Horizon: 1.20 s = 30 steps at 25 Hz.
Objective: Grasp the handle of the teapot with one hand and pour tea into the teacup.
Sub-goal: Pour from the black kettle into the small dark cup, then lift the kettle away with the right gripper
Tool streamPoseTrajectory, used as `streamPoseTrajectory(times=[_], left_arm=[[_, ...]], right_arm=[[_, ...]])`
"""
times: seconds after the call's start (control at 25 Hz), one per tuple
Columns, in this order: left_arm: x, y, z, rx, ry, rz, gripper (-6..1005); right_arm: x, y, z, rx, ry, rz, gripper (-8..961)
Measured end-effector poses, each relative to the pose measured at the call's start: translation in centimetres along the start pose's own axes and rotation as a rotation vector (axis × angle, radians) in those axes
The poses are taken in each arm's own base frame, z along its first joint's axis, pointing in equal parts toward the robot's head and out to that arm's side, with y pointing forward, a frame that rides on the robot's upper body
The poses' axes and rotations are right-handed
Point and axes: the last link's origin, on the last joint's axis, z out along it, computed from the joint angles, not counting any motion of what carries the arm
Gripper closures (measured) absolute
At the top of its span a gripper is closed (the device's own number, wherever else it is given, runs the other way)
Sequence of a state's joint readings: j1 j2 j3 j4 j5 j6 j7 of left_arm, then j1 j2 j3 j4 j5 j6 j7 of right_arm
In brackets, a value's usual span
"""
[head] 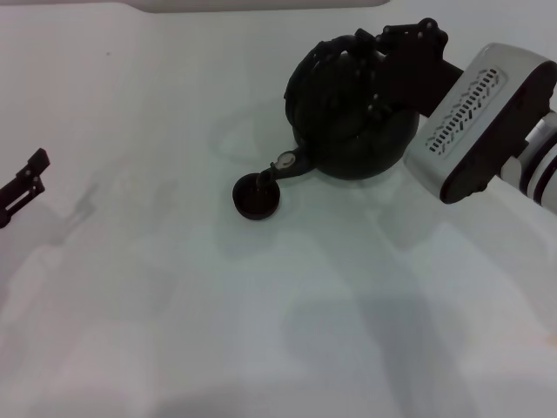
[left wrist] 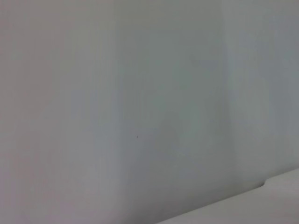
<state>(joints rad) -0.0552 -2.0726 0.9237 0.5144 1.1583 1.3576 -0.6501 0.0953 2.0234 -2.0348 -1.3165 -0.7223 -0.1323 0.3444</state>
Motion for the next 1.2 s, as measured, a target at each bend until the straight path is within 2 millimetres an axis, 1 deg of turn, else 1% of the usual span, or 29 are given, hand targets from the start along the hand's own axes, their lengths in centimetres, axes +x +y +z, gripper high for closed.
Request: streamPoseTrajectory(times=[0.36,1.2], left_arm=[[-0.03,0.04,0.0,0.001,0.0,0.001,137],[-0.02,0.04,0.0,0.001,0.0,0.001,137]], right_arm=[[-0.45,0.06,-0.03,0.004,-0.004,-0.042,845],[-0.28,-0.14,0.01,0.02,0.038,-0.096,848]])
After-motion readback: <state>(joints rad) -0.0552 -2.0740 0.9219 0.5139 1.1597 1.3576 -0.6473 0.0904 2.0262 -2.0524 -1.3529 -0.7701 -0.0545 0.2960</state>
